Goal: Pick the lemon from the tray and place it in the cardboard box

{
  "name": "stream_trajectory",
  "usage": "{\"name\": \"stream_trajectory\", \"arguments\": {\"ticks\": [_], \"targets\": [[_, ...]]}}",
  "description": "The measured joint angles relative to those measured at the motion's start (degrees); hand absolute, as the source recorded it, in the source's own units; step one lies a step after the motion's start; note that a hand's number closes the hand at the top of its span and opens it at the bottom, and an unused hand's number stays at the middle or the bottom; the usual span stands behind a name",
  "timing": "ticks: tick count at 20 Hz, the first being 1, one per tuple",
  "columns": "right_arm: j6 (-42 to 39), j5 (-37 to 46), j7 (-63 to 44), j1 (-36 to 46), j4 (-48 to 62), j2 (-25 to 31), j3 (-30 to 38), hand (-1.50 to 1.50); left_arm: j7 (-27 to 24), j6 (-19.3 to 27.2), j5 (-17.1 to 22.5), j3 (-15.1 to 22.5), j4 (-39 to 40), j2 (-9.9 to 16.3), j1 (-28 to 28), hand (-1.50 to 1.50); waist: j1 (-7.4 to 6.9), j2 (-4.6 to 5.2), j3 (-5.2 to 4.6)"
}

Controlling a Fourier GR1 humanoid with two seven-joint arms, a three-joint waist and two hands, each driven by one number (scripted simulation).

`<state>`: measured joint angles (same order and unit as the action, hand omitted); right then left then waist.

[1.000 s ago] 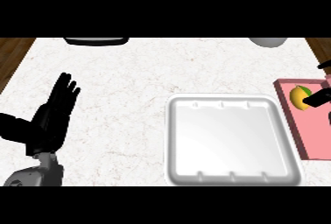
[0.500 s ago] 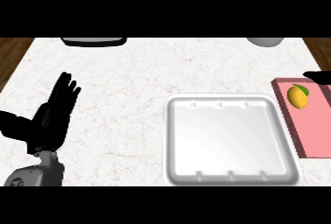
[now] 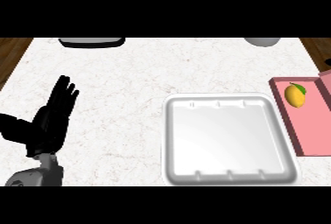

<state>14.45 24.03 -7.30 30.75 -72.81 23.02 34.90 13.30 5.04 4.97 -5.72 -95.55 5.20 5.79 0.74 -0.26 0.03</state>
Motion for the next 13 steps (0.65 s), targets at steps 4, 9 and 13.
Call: {"name": "stream_trajectory", "arguments": {"ticks": [4,9,13], "targets": [[-1.2,-6.5,2.3,-4.7,-3.6,0.2,4.0,-1.50,1.2,-0.1,0.4,-0.4,-0.4,0.5,1.2,0.00,-0.17,0.08,-0.01],[-2.4,-13.0,5.7,-10.7,-6.6,1.0,8.0,-1.50,0.3,-0.8,0.6,-0.3,-0.6,0.5,0.2,0.00,-0.37,0.14,-0.03],[-3.8,-17.5,9.0,-15.1,-6.9,1.6,10.2,-1.50,-0.8,-0.6,0.1,0.1,0.5,0.0,0.1,0.00,-0.47,0.18,-0.02]]}}
